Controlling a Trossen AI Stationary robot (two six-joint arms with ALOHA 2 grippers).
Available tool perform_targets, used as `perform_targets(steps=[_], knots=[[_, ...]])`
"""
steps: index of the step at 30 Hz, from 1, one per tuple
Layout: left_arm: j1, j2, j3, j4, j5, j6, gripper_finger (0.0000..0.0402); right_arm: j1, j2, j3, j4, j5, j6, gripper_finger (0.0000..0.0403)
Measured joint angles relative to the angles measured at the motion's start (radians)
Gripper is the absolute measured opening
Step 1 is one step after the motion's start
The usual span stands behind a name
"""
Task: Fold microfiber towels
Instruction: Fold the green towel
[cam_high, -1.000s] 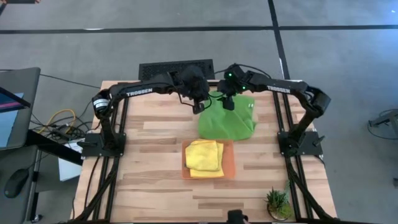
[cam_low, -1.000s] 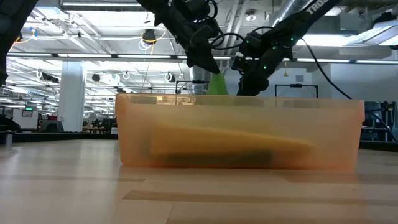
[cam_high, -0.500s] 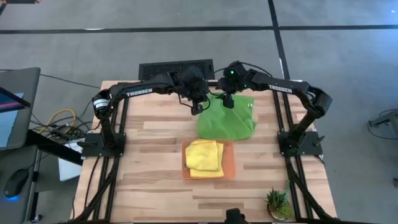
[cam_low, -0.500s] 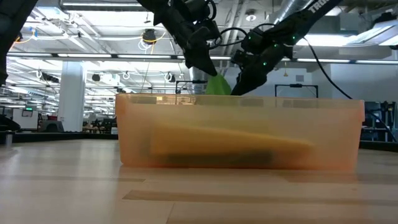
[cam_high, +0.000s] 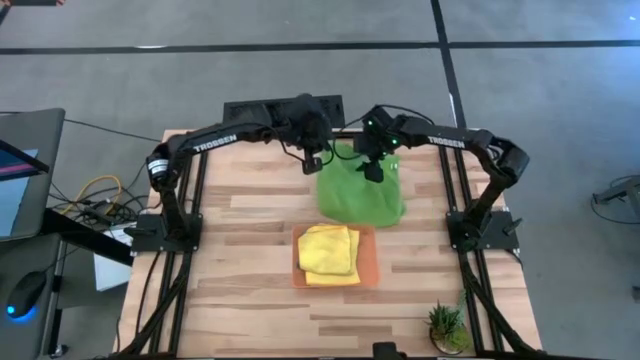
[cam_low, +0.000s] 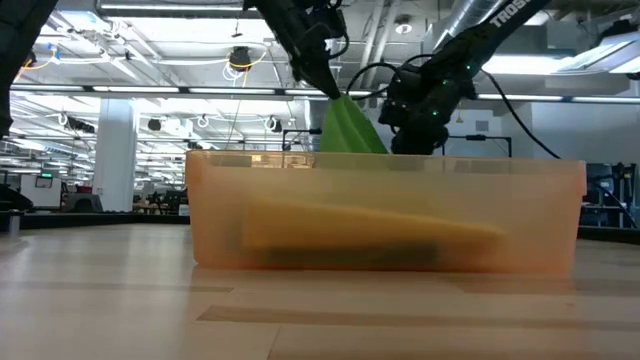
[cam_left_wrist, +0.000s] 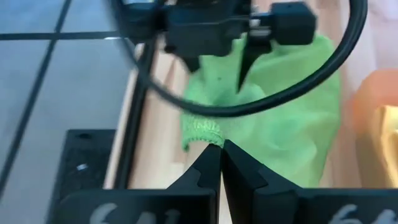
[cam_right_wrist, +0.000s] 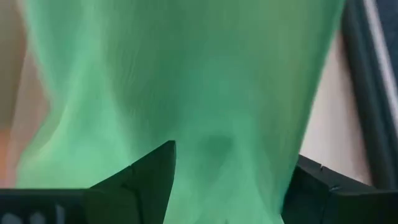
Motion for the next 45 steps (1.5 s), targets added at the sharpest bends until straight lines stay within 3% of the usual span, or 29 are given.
perform_targets(steps=[12, 29, 45], knots=[[0.003, 0.000, 0.157, -0.173, -0.110, 0.029, 0.0000, -0.014, 0.004, 0.000, -0.188, 0.105, 0.032, 0.0260], [-0.032, 0.000, 0.233, -0.237, -0.092, 0.003, 0.0000, -0.038, 0.004, 0.000, 0.142, 0.159, 0.024, 0.0228], [-0.061, -0.002, 0.430, -0.312, -0.092, 0.003, 0.0000, -0.038, 0.088, 0.000, 0.169, 0.157, -0.081, 0.0222]])
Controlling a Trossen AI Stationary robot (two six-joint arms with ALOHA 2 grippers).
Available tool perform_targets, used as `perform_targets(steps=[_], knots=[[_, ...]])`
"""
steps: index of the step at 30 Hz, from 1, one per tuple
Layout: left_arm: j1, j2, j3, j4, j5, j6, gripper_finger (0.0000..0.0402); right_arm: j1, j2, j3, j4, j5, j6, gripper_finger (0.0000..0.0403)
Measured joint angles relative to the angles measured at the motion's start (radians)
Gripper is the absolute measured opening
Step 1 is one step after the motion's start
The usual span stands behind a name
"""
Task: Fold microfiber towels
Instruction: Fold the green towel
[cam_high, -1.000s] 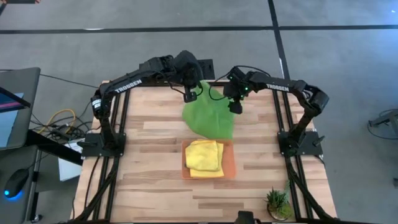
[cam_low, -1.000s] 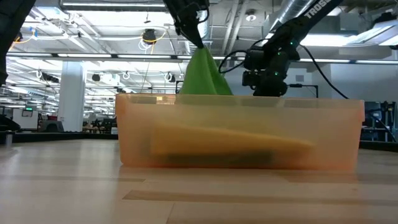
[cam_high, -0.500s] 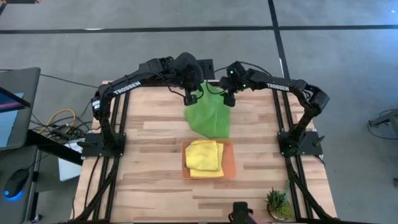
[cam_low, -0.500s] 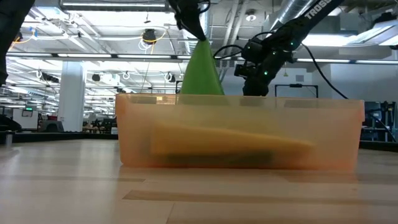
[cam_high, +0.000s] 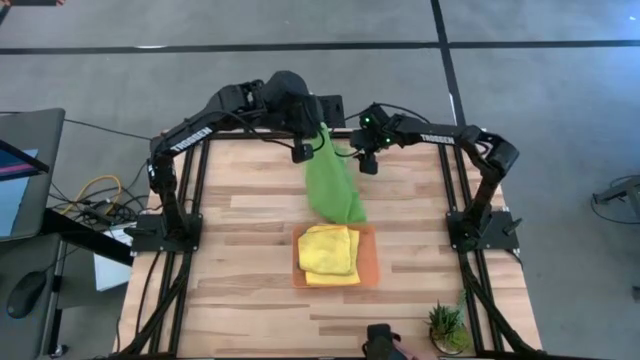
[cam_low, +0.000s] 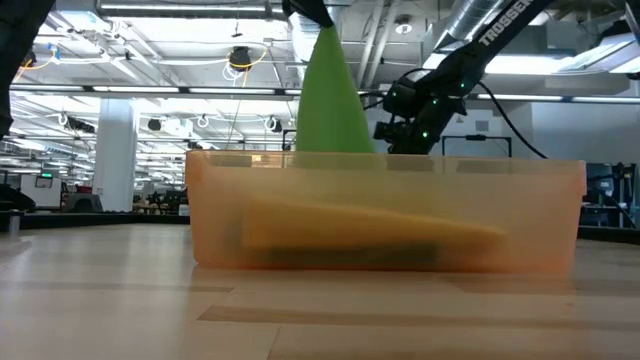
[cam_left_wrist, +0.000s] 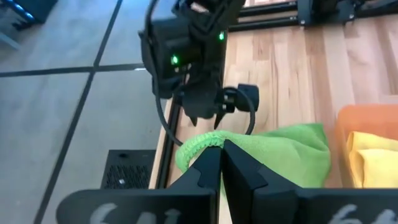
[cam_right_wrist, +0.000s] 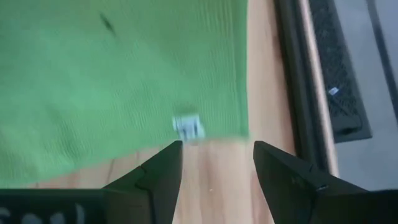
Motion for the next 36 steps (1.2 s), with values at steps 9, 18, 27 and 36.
perform_targets(steps=[9, 18, 27, 36], knots=[[0.000, 0.001, 0.041, -0.050, 0.070, -0.017, 0.0000, 0.007, 0.055, 0.000, 0.097, -0.055, -0.015, 0.0219], [-0.001, 0.004, 0.040, -0.237, 0.096, -0.129, 0.0000, 0.034, 0.028, 0.035, 0.125, -0.109, 0.061, 0.0206], [-0.009, 0.004, -0.123, -0.290, 0.070, -0.159, 0.0000, 0.094, 0.015, 0.219, 0.006, -0.198, 0.061, 0.0184], [-0.009, 0.005, -0.250, -0.428, 0.027, -0.283, 0.0000, 0.148, 0.014, 0.299, -0.059, -0.213, 0.027, 0.0152]])
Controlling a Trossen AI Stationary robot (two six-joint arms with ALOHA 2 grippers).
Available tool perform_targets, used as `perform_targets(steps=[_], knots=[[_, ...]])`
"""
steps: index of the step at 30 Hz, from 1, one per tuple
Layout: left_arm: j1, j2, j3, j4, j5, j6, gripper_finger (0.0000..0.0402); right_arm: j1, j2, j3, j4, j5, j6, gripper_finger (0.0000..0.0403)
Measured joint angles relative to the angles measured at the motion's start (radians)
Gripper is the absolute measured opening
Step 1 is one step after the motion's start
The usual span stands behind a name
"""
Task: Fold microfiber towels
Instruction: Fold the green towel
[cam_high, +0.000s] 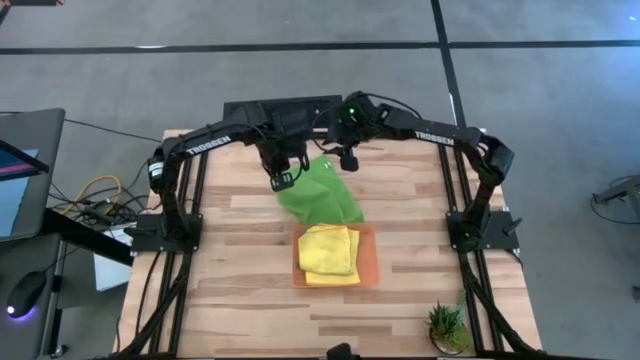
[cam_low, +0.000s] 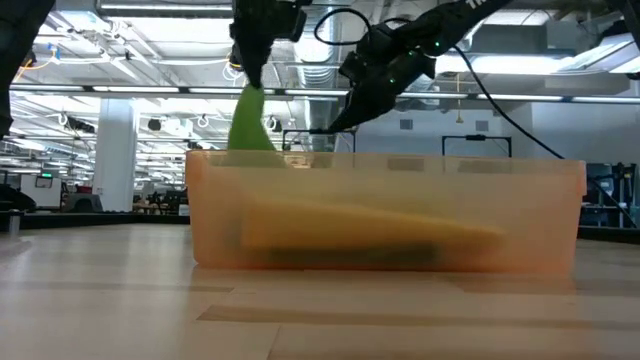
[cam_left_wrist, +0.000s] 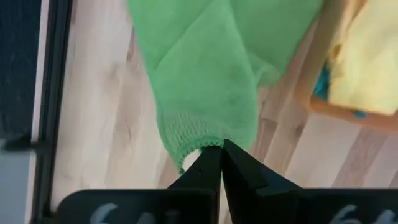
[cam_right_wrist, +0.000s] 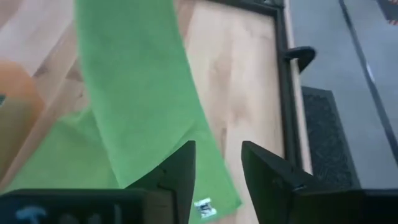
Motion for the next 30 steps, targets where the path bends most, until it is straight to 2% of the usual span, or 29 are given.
perform_targets(steps=[4, 6, 11, 15, 19, 23, 28, 30], knots=[[0.000, -0.001, -0.050, 0.003, -0.012, -0.056, 0.0000, 0.026, 0.000, -0.001, 0.001, 0.023, 0.000, 0.0137], [0.000, -0.001, -0.069, 0.003, -0.023, -0.086, 0.0000, 0.042, 0.000, -0.001, 0.001, 0.081, 0.005, 0.0133], [-0.015, 0.000, -0.052, 0.028, -0.137, -0.074, 0.0000, 0.079, 0.000, -0.001, 0.001, 0.234, -0.024, 0.0129], [-0.016, -0.002, 0.015, 0.028, -0.099, -0.031, 0.0000, 0.101, 0.000, -0.001, 0.031, 0.240, -0.053, 0.0140], [-0.017, -0.002, 0.041, 0.027, -0.059, 0.020, 0.0000, 0.137, 0.000, -0.001, 0.105, 0.240, -0.052, 0.0170], [-0.020, -0.002, 0.041, 0.023, -0.053, 0.056, 0.0000, 0.171, 0.000, -0.001, 0.159, 0.219, -0.046, 0.0199], [-0.020, -0.002, 0.041, 0.026, -0.061, 0.108, 0.0000, 0.181, 0.000, -0.001, 0.195, 0.018, -0.045, 0.0209], [-0.021, -0.002, 0.041, 0.028, -0.062, 0.119, 0.0000, 0.182, 0.001, -0.002, 0.209, -0.019, -0.052, 0.0207]])
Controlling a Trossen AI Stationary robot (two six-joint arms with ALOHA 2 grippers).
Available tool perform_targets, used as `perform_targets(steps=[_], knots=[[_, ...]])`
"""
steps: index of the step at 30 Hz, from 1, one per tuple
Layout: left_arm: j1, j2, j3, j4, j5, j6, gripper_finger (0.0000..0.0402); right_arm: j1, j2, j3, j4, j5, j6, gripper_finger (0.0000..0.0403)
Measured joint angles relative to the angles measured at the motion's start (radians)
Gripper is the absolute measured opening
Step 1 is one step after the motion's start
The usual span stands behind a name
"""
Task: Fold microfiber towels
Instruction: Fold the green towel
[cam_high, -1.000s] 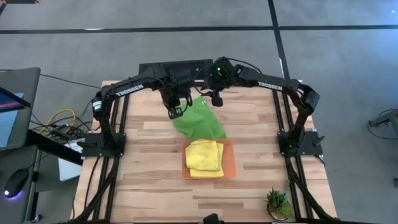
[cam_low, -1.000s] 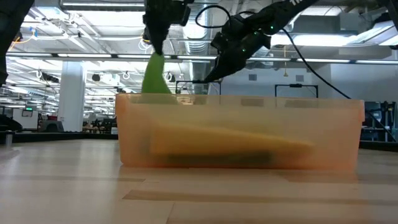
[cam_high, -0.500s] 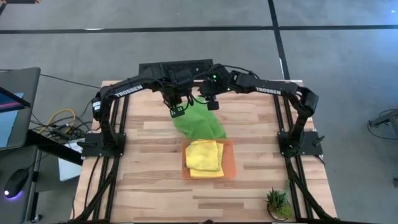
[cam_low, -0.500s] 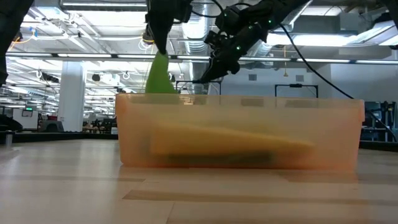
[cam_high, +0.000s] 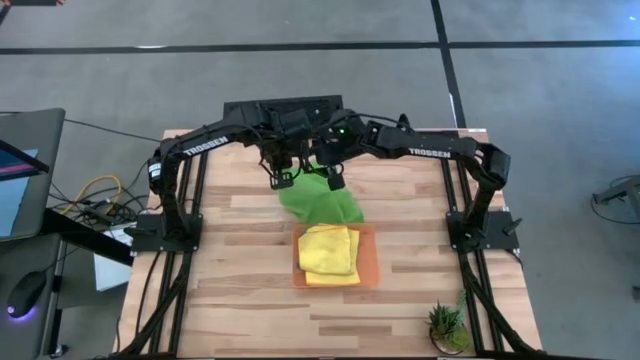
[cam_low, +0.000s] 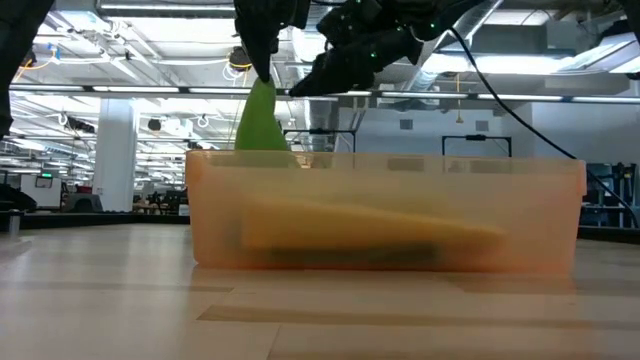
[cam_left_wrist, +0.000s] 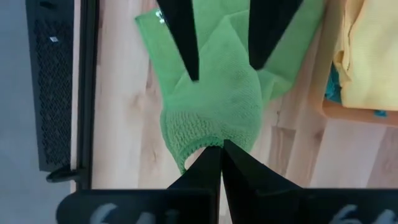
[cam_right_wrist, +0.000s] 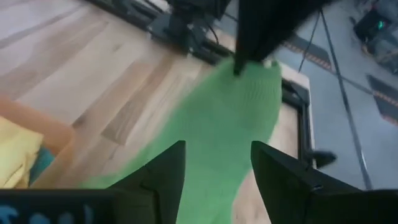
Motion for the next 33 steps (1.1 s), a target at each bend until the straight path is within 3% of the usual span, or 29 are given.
perform_targets(steps=[20, 33], knots=[[-0.064, 0.000, 0.004, 0.092, 0.000, 0.050, 0.0000, 0.005, 0.019, 0.000, 0.086, -0.006, -0.019, 0.0191], [-0.070, -0.001, 0.226, 0.094, -0.002, 0.064, 0.0000, 0.007, 0.019, 0.000, 0.086, -0.012, -0.028, 0.0180]])
